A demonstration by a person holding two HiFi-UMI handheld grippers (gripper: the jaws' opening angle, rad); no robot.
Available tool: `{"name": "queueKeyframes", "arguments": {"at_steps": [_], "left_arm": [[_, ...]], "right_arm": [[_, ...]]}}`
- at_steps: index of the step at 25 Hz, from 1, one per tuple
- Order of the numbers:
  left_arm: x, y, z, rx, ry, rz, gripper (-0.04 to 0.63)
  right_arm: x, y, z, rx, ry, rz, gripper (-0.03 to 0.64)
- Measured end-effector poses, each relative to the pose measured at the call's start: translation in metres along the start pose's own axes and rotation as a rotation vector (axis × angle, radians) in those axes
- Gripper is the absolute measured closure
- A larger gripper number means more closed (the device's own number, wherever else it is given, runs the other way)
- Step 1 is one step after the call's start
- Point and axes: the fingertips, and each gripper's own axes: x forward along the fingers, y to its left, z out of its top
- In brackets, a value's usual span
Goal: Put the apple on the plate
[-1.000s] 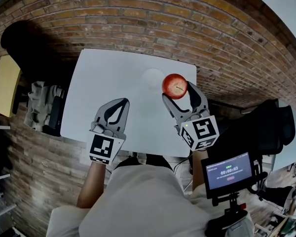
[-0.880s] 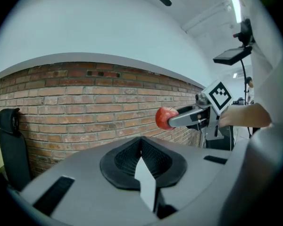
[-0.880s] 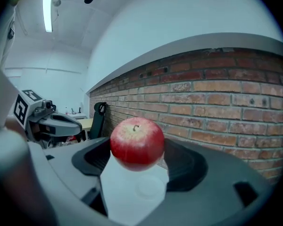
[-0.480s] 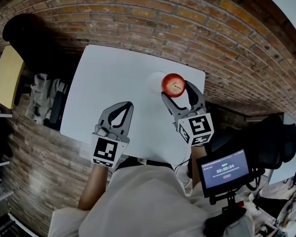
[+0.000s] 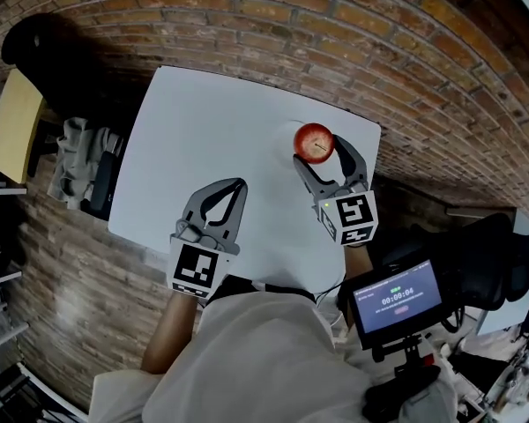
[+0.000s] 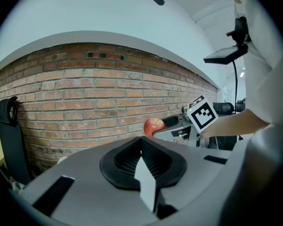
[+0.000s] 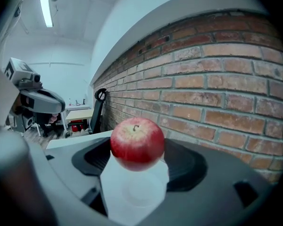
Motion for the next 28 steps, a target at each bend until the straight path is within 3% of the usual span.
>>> {"name": "queueKeyframes", "arguments": {"at_steps": [28], "left_arm": [[0.028,-0.01,-0.047,-0.036,0.125,0.018,0.591]], "right_arm": [[0.077,-0.019,-0.13,0.03,0.197,0.061,0.268]]}}
